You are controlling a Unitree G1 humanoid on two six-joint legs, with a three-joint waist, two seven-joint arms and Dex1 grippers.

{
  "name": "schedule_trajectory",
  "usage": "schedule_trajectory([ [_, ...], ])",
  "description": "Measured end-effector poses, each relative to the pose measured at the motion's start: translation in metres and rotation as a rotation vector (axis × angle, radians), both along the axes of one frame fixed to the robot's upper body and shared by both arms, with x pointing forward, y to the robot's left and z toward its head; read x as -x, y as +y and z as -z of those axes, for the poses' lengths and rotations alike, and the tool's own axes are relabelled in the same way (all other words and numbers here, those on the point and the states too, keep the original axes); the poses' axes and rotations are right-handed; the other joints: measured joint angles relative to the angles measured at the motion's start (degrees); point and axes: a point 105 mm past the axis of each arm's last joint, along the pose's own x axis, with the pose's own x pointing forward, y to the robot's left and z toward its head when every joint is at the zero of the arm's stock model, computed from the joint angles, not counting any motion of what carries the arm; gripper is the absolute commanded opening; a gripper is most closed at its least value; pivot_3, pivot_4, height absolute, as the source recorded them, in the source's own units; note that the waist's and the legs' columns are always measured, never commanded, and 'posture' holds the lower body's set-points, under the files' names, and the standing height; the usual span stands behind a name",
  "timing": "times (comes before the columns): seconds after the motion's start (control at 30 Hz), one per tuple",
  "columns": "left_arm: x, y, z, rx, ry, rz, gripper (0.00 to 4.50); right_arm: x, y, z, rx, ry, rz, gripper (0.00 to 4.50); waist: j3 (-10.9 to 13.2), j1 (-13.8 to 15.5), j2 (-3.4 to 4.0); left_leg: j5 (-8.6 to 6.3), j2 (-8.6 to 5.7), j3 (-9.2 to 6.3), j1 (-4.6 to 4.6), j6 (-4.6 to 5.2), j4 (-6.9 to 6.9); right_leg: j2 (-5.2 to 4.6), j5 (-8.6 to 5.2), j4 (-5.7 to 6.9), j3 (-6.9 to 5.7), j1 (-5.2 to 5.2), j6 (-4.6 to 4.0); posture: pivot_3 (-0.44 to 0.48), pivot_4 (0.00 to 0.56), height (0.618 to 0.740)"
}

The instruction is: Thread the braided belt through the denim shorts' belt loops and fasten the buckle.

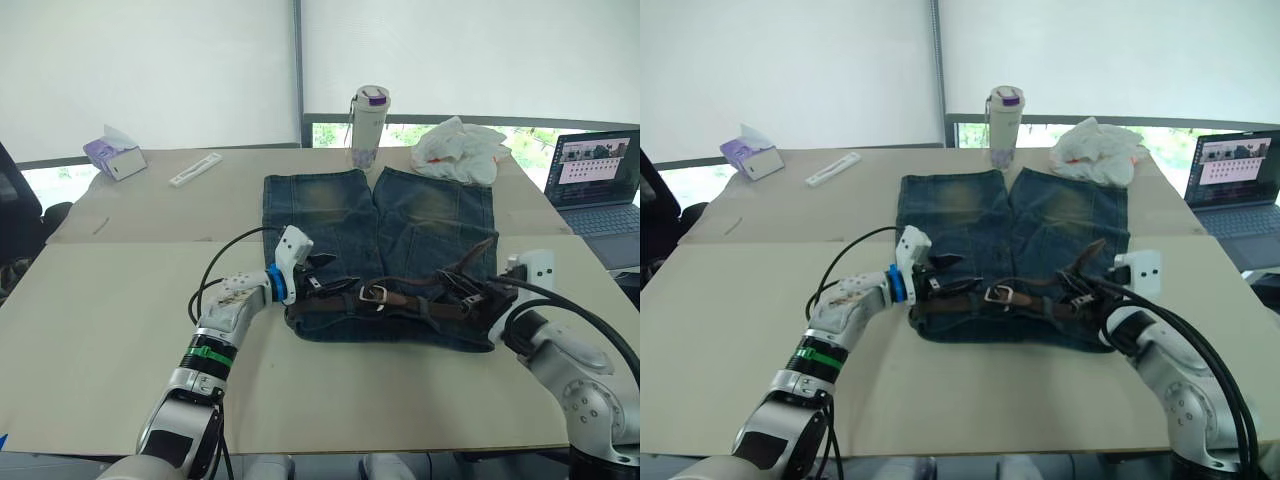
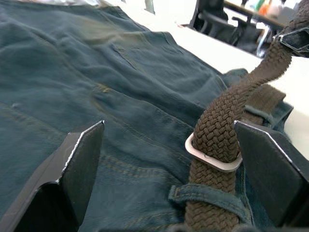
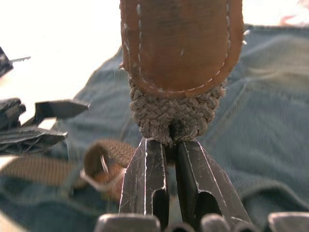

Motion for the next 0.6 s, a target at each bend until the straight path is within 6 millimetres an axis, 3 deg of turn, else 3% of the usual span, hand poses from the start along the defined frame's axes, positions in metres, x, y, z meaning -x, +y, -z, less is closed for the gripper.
schedule_trajectory([
  [0.33, -0.018, 0.006, 0.010, -0.105, -0.059, -0.083, 4.49, 0.003, 0.008, 0.007, 0.073, -0.015, -0.071, 0.00, 0.0, 0.0, 0.00, 0.00, -0.02, 0.05, -0.07, 0.00, 0.03, 0.01, -0.05, -0.01, -0.01, 0.00, 0.10, 0.000, 0.150, 0.740],
  [0.6, -0.022, -0.012, 0.010, -0.166, -0.118, -0.048, 4.49, 0.000, 0.005, 0.013, 0.136, -0.023, -0.077, 0.00, 0.0, 0.1, 0.00, 0.00, -0.04, 0.07, -0.07, 0.00, 0.04, 0.01, -0.01, -0.01, -0.02, 0.00, 0.04, 0.000, 0.150, 0.740],
])
